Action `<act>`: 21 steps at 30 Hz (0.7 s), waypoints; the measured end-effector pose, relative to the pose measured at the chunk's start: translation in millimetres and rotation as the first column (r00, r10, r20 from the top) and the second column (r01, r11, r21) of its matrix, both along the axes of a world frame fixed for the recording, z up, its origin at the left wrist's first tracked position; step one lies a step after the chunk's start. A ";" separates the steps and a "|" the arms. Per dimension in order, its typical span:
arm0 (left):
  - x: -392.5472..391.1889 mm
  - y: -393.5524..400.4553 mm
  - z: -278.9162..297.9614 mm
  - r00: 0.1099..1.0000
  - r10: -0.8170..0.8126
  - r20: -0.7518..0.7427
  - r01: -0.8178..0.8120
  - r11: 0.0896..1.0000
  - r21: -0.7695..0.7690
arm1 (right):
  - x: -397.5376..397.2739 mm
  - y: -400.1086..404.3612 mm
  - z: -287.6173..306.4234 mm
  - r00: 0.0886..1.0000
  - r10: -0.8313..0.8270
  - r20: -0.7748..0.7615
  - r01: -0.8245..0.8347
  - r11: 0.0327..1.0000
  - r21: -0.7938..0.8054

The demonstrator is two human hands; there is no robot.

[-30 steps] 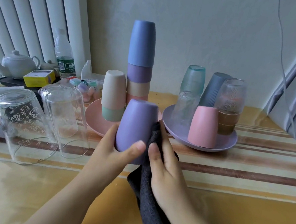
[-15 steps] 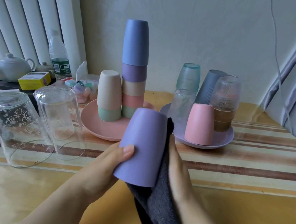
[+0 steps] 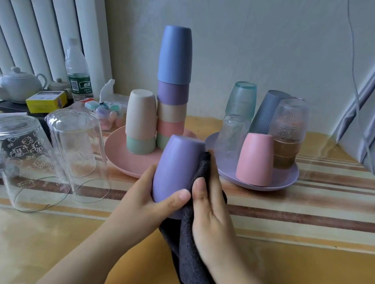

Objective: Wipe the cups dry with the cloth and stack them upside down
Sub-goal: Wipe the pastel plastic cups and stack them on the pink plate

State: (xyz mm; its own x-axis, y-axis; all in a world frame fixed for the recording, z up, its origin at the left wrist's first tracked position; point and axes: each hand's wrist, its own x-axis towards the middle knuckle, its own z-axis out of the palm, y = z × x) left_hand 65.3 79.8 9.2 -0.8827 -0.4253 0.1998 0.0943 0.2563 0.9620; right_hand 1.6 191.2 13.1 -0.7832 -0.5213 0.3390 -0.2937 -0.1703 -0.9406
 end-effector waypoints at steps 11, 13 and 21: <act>9.1 7.7 6.8 0.973 -0.207 -0.106 0.230 0.926 0.299 | -9.7 8.5 7.2 0.946 0.085 0.314 -0.053 0.993 -0.110; 5.1 3.6 2.5 0.983 -0.080 -0.165 0.131 0.936 0.328 | -6.6 1.8 1.4 0.954 0.117 0.277 -0.113 0.993 -0.030; -8.5 -19.0 -10.7 0.889 0.448 -0.092 -0.453 0.891 -0.043 | -14.4 -3.4 -16.9 1.000 -0.006 0.025 -0.002 0.948 0.317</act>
